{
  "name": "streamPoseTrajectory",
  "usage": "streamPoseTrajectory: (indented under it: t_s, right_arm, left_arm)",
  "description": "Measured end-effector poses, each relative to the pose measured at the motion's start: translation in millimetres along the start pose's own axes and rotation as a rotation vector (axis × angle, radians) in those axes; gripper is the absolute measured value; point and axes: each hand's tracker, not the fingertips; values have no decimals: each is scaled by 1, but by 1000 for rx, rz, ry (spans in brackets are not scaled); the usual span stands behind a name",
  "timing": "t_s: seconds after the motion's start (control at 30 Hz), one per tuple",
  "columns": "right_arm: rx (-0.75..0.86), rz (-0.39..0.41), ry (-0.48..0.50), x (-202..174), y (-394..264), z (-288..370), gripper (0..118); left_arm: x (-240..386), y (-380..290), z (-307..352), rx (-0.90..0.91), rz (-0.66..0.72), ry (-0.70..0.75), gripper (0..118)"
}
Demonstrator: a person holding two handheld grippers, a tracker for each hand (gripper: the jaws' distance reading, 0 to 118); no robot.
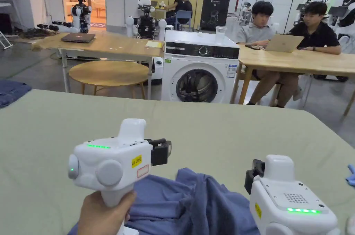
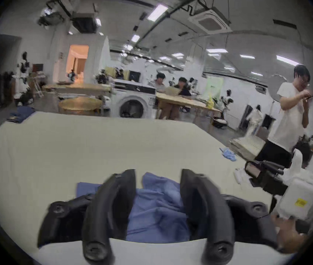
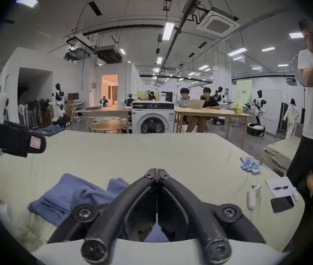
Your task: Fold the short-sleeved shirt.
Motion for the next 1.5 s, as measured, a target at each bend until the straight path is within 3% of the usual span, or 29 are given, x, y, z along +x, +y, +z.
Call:
streamPoseTrajectory:
  t_s: [0.03, 0.07, 0.13, 0.43, 0.8, 0.83, 0.9, 0.93, 1.03, 1.2, 1.3, 1.43, 1.47, 1.5]
  right_arm:
    - [2, 1, 3, -4, 0, 0, 0]
    - [4, 2, 10, -7, 0, -1, 0]
    - [9, 1, 19, -13, -1, -1, 0]
    - [-9, 22, 63, -31, -8, -13, 0]
    - [-83, 26, 58, -22, -19, -44, 0]
    - [-89, 26, 53, -21, -20, -45, 0]
    - [-103, 24, 46, -16, -23, -50, 0]
    - [-108, 23, 42, -14, -24, -52, 0]
    - [-128, 18, 31, -8, -28, -56, 0]
    - [-150, 8, 4, 6, -32, -59, 0]
    - [-162, 14, -13, 13, -35, -60, 0]
    - [-185, 17, -24, 23, -38, -62, 0]
    - [-196, 14, -28, 26, -38, -63, 0]
    - [-205, 9, -29, 29, -37, -64, 0]
  left_arm:
    - [-5, -4, 7, 7, -10, 34, 5]
    - [-10, -8, 13, 15, -23, 81, 0]
    - [-20, -18, 26, 34, -37, 183, 0]
    - [-82, -44, 40, -121, 60, 272, 0]
    - [-164, -40, -78, -498, 171, 188, 0]
    - [-168, -43, -88, -523, 181, 185, 6]
    - [-175, -47, -110, -568, 209, 163, 35]
    - [-177, -49, -118, -578, 227, 157, 43]
    - [-183, -50, -147, -580, 242, 175, 54]
    - [-185, -57, -190, -567, 242, 232, 55]
    - [-174, -60, -203, -603, 140, 278, 57]
    - [-154, -59, -205, -600, -15, 344, 48]
    - [-150, -58, -204, -579, -8, 310, 32]
    - [-147, -58, -203, -578, -8, 292, 8]
